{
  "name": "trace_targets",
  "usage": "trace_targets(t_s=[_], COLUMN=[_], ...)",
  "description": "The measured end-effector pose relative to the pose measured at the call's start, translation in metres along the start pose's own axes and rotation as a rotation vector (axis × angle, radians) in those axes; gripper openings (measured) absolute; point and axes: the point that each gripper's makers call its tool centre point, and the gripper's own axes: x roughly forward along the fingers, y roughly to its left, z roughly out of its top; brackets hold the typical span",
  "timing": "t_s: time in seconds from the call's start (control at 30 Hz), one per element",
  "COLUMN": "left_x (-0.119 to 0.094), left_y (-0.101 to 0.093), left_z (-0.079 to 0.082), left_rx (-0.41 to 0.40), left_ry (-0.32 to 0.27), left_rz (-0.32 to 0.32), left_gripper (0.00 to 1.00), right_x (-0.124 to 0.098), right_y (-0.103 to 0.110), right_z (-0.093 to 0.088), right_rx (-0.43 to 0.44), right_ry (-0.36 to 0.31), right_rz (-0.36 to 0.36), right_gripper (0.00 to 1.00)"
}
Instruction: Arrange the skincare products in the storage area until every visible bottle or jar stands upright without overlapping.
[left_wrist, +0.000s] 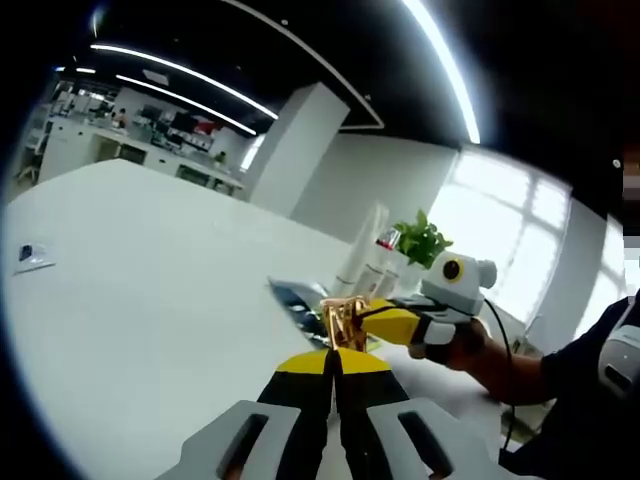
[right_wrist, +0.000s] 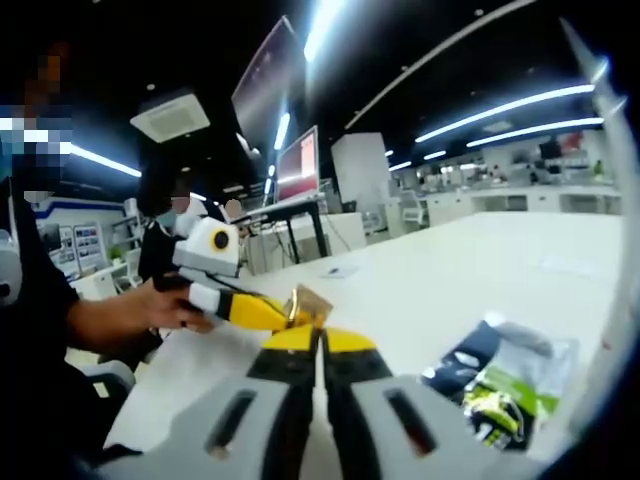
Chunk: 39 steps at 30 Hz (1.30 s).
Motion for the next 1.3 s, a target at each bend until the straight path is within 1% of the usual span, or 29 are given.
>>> trace_targets(t_s=[0.23,0.67,1.07,1.3], left_x=[0.010,0.017,0.028,0.034], left_y=[0.003,0.010,0.022,0.029], left_z=[0.000,-0.004,-0.007,-0.009], left_rx=[0.010,0.001,-0.004,0.006], left_ry=[0.018,0.029,0.048,0.063], left_rz=[0.001,0.013,0.035,0.052], left_gripper=[0.00,0.00,0.00,0.00], right_x=[-0.003,-0.001,0.000,0.003], right_y=[-0.011,-0.021,-0.030,-0.037], right_z=[-0.002,-0.010,-0.017,-0.024], right_rx=[0.003,0.030,0.033,0.012], right_ry=[-0.005,0.006,0.030,0.066], right_rz=[-0.042,-0.078,-0.120,-0.145], right_gripper=[0.00,0.00,0.00,0.00])
